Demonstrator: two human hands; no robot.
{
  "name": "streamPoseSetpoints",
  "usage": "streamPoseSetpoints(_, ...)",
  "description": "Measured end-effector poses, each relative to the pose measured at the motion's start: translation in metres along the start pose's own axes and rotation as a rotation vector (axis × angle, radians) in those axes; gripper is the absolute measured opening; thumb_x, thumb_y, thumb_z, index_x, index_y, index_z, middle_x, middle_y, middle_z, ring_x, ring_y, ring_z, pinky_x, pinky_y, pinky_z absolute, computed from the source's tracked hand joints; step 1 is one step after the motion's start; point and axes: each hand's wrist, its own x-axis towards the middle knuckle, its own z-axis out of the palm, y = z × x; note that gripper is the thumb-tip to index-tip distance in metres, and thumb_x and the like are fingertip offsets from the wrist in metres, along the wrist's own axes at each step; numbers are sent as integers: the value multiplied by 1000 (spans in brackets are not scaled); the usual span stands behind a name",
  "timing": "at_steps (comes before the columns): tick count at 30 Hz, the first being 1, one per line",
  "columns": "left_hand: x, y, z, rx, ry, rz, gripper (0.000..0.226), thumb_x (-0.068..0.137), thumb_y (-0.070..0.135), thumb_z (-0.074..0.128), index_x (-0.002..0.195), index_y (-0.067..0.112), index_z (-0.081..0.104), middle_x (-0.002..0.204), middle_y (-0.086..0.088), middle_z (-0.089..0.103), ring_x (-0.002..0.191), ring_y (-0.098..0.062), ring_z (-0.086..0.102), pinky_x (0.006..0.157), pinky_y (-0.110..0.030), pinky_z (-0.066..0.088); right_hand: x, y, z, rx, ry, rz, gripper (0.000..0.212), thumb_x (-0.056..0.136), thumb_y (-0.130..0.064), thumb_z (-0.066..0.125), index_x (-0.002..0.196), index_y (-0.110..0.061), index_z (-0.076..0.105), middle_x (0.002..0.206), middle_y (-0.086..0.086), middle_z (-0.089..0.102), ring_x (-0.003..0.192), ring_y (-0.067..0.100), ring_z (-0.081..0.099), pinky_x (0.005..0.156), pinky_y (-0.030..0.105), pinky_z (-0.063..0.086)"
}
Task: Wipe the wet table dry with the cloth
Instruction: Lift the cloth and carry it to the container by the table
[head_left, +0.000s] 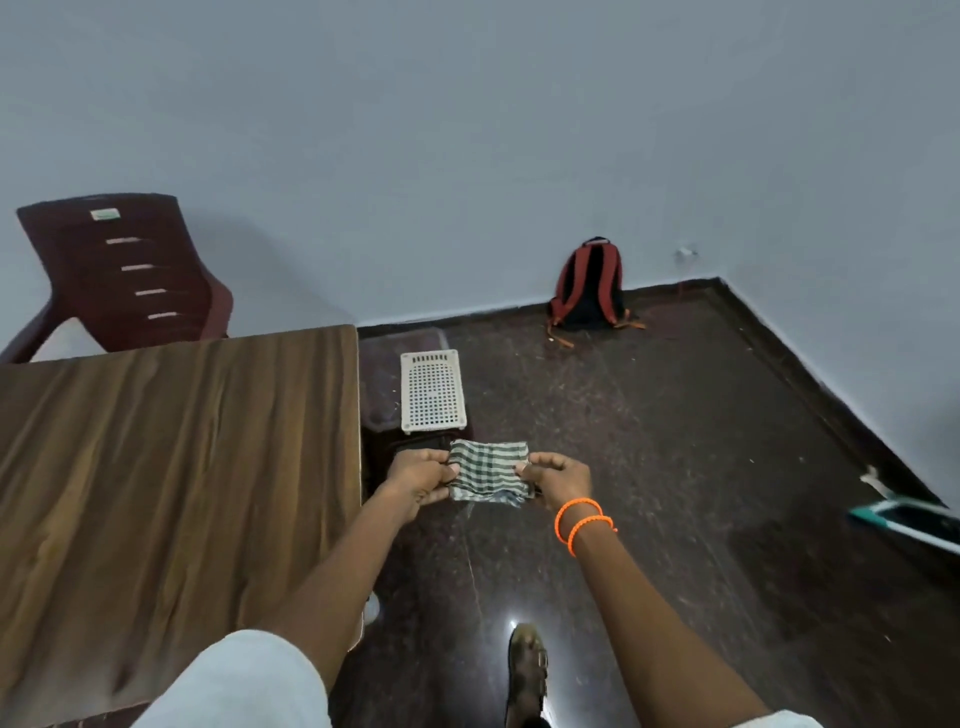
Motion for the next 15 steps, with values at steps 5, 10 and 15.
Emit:
streamPoseSetpoints(5,59,48,9,-62,113,-15,22,87,-3,67,104,9,64,86,0,68,77,-7,64,61,-23,55,91,-33,26,-83,-107,47,24,60,-8,86,79,-8,73,78,12,74,81,35,71,67,57,57)
streamPoseSetpoints(10,119,85,3,-118,197,-34,23,85,0,71,105,10,65,92,-1,70,83,-9,65,69,-27,56,157,-69,64,-138,-168,66,21,62,-3,85,77,-9,71,77,14,74,74,31,70,69,54,58)
streamPoseSetpoints(15,195,120,-14,-136,257,-31,23,82,0,74,102,9,67,99,-7,72,87,-13,68,70,-28,57,230,-92,114,-176,-185,110,22,59,-5,86,73,-11,70,79,16,73,67,26,66,67,49,59)
